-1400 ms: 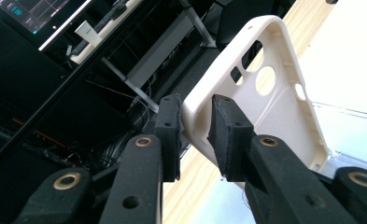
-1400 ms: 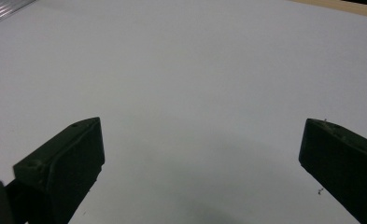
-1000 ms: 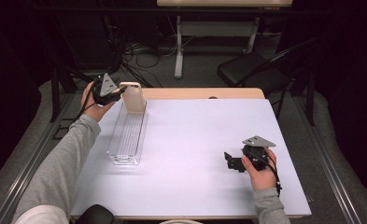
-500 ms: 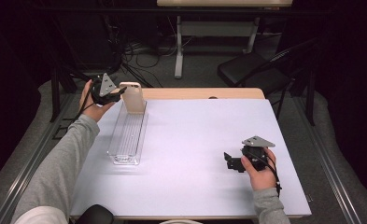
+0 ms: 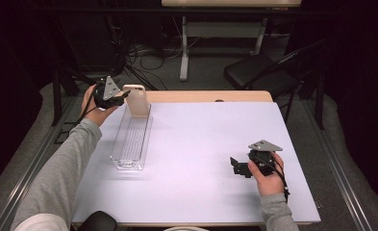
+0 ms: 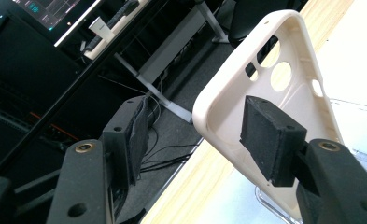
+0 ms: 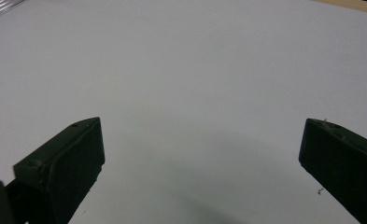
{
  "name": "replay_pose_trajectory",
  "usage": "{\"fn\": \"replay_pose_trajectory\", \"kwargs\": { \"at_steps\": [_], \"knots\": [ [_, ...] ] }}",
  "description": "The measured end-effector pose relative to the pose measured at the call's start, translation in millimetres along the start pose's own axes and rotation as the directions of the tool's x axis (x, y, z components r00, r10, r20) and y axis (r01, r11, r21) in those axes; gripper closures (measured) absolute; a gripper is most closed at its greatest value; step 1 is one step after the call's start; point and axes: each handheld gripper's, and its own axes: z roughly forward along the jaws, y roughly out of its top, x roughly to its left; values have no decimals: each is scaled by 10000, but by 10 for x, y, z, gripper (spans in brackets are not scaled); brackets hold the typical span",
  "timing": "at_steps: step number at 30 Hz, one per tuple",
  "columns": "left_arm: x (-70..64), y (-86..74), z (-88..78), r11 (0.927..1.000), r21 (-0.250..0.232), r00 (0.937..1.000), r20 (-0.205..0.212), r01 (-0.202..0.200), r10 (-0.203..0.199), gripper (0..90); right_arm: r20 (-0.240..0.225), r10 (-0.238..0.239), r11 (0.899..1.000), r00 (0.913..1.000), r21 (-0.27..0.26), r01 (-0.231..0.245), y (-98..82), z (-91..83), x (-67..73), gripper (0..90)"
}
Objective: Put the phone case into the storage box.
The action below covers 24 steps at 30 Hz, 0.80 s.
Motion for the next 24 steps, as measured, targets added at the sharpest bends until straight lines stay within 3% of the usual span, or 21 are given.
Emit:
{"fn": "replay_pose_trajectory", "kwargs": {
  "at_steps": [12, 14, 17, 24],
  "knots": [
    [-8, -28, -71, 9995, 310, 9994, -332, 65, -55, 416, -100, -25, 10000, 9999, 49, 25, 6, 16, 4, 0],
    [-15, -38, -91, 9991, 295, 9993, -208, 320, -314, 416, -128, -1, 10000, 9999, 90, 2, 9, 21, 7, 2],
    [-22, -38, -116, 9984, 410, 9993, -52, 385, -383, 416, -151, -47, 9999, 9999, 101, 49, 12, 32, 6, 4],
    [14, -28, -178, 9841, 1046, 9889, 219, 1437, -1467, 377, -238, -77, 9999, 9997, 69, 79, 28, 55, 18, 7]
  ]
}}
